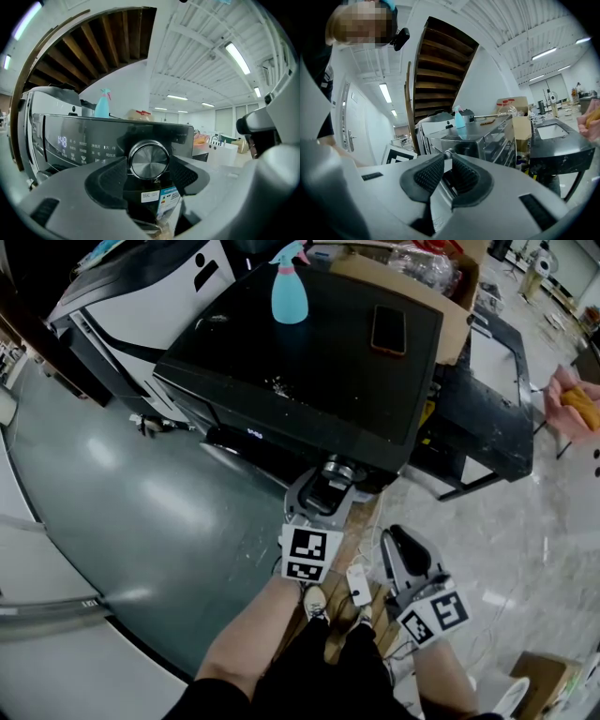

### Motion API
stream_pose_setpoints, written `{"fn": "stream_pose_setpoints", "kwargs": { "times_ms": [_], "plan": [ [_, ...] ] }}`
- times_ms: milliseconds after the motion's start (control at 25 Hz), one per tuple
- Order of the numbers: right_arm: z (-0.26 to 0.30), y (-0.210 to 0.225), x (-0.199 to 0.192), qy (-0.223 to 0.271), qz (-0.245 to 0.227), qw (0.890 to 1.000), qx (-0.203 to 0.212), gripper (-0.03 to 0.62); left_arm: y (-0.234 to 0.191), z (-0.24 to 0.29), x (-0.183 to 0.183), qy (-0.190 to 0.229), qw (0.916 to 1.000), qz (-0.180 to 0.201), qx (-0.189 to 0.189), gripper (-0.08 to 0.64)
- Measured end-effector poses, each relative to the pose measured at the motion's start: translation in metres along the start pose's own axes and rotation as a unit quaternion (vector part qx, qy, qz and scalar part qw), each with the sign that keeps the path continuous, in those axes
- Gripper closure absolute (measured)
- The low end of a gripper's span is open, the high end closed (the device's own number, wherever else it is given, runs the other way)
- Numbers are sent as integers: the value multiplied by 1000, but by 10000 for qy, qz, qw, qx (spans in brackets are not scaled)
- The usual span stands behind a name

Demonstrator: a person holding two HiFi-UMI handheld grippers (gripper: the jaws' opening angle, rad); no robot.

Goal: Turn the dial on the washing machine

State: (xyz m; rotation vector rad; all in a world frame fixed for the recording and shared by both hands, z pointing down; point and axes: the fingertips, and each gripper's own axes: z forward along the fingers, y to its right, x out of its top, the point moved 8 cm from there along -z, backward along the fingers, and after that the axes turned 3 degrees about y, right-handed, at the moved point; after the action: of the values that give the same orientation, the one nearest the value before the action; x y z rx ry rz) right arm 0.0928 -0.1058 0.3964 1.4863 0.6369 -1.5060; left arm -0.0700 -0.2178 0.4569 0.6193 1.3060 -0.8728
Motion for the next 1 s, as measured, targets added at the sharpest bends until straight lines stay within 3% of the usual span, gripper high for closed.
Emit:
{"fn": "stream_pose_setpoints", "kwargs": {
  "times_ms": [200,440,600,760,1000],
  "plan": [
    [2,-1,-1,-13,19,10000,12,540,2,-3,0,8,9992,388,40,288],
    [1,0,-3,-6,59,10000,-23,540,10,0,0,-17,9905,1372,58,288],
    [1,1,-4,-7,84,10000,-33,541,8,3,-1,-84,9877,1555,132,288],
    [-1,4,-5,-8,126,9999,-66,541,7,5,0,-101,9918,1272,107,291],
    [-1,2,-6,-19,154,9999,-48,543,0,3,0,-12,9999,104,-50,291]
  ]
}}
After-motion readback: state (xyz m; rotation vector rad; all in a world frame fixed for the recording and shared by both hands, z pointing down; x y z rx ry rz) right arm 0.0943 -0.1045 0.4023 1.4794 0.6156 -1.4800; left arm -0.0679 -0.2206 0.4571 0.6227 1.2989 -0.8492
